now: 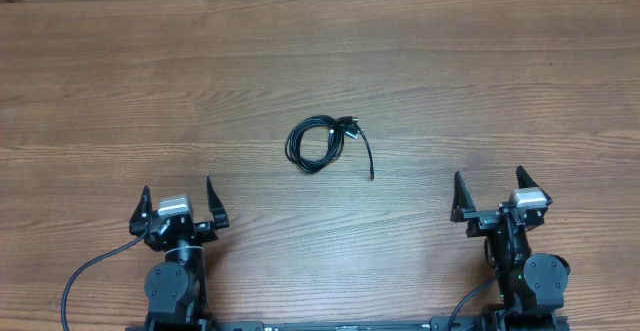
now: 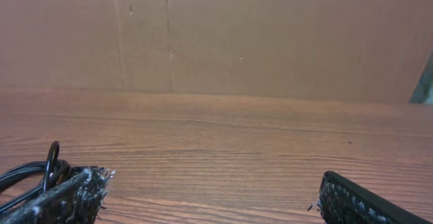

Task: Untangle cables
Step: 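Raise both grippers from rest and move the left gripper toward the cable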

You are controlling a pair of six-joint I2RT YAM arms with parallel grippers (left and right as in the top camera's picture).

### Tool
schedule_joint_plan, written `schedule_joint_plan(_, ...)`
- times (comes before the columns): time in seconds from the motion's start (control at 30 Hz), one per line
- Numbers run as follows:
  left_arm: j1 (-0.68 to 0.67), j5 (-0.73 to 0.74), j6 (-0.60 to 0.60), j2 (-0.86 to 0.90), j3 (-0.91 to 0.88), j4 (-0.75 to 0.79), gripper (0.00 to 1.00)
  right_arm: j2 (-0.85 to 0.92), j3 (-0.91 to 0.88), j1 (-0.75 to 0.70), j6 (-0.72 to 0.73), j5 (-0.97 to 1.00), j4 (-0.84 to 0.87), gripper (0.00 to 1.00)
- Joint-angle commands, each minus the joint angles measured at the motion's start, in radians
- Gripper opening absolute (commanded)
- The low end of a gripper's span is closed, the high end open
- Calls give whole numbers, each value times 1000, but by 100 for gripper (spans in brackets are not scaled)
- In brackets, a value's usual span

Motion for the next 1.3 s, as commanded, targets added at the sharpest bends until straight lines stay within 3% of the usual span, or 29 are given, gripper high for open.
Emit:
schedule_joint_plan(0.0,4,-3,-3,-8,-3,1,100,-8,-11,-5,6,0,4,100)
schedule_joint_plan(0.33,5,-5,-18,-8,-3,24,100,-8,-10,-4,11,-12,27,100)
schedule_joint_plan(0.43,5,159,-113,-8,15,92,100,-8,-7,-3,59,-95,83,100)
schedule_joint_plan(0.53,5,364,-113,-8,71,179,100,-8,39,-3,60,-240,127,100)
schedule_joint_plan(0.6,5,375,-150,-8,131,165,100,-8,107,-3,60,-322,127,100)
schedule_joint_plan(0.9,5,405,-187,108,637,-192,100,65,548,-3,66,-330,-134,100)
schedule_joint_plan(0.97,5,430,-185,172,729,-257,99,111,628,-3,145,-331,-213,100)
schedule_joint_plan(1.07,5,500,-92,278,871,-405,100,190,808,-3,303,-353,-435,100)
schedule_joint_plan(1.2,5,535,-3,430,1106,-718,99,284,1051,-3,301,-392,-731,100)
schedule_joint_plan(1.27,5,705,-2,498,1254,-865,100,311,1202,-3,302,-472,-877,100)
